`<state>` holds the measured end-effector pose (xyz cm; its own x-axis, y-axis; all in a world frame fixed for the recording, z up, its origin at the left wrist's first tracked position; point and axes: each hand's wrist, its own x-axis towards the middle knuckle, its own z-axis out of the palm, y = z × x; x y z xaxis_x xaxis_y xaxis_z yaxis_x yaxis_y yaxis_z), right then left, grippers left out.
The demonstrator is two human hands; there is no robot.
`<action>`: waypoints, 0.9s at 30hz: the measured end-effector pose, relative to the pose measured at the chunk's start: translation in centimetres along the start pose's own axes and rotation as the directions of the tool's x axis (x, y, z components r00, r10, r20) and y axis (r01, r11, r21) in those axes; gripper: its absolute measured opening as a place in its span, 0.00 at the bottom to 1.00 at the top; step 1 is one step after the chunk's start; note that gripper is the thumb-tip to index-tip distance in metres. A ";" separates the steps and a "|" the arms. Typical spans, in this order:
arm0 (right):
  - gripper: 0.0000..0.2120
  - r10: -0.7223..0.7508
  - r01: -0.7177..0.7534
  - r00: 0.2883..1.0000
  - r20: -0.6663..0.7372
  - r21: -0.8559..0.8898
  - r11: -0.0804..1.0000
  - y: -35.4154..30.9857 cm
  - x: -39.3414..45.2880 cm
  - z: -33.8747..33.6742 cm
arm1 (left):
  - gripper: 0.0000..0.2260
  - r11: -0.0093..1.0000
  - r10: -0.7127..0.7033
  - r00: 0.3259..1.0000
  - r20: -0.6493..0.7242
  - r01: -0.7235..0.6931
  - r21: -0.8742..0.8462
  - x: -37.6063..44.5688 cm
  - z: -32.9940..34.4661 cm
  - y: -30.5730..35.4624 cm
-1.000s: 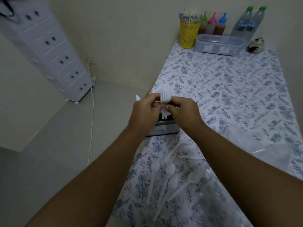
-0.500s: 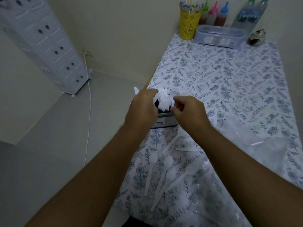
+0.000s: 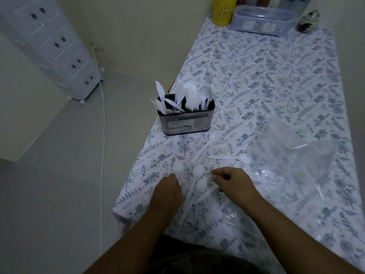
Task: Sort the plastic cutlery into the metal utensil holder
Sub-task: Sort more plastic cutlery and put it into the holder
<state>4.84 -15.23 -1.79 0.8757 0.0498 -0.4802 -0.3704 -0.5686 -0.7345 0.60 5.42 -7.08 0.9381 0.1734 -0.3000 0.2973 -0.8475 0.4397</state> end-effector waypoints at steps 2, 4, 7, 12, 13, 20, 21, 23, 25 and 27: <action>0.10 0.031 -0.031 0.999 0.017 0.042 0.999 0.6 -0.6 0.5 | 0.04 0.999 0.016 1.000 -0.003 -0.016 0.040 0.1 -0.4 0.2; 0.09 0.045 -0.048 0.999 0.030 0.080 0.996 0.9 -0.9 0.8 | 0.04 0.999 0.042 0.999 -0.004 -0.042 0.028 0.0 -1.0 0.4; 0.10 0.064 -0.073 0.996 0.055 0.183 0.980 0.8 -1.4 1.3 | 0.06 0.977 0.078 0.995 -0.063 -0.089 -0.194 -0.8 -1.8 1.5; 0.12 0.186 -0.252 0.964 0.191 0.424 0.870 0.9 -1.7 2.0 | 0.05 0.847 0.224 0.966 0.132 -0.126 -0.517 -3.1 -0.9 4.1; 0.10 0.206 -0.269 0.961 0.184 0.458 0.847 1.0 -1.8 1.9 | 0.04 0.861 0.264 0.958 0.107 -0.184 -0.474 -3.2 -0.6 4.2; 0.10 0.288 -0.323 0.946 0.150 0.522 0.789 3.0 -2.7 0.7 | 0.08 0.949 0.017 0.998 -0.066 -0.037 -0.313 0.7 0.0 3.2; 0.10 0.294 -0.329 0.944 0.151 0.521 0.788 3.2 -2.8 0.7 | 0.10 0.958 0.016 0.998 -0.053 -0.030 -0.286 1.3 0.1 3.5; 0.08 0.305 -0.346 0.938 0.166 0.525 0.778 3.4 -2.9 0.7 | 0.14 0.974 0.041 0.999 -0.028 -0.046 -0.222 2.4 0.5 4.2; 0.07 0.306 -0.363 0.932 0.196 0.551 0.752 3.4 -3.0 0.6 | 0.14 0.982 0.085 0.996 -0.013 -0.086 -0.166 3.2 0.6 4.8; 0.08 0.314 -0.372 0.928 0.202 0.574 0.729 3.5 -2.9 0.4 | 0.11 0.985 0.128 0.992 -0.018 -0.129 -0.111 3.9 0.3 5.0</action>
<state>0.88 -17.02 -3.23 0.6336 0.0335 -0.7729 -0.7736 0.0382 -0.6326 5.71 1.71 -6.29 0.9715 0.0722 -0.2259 0.1912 -0.8020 0.5658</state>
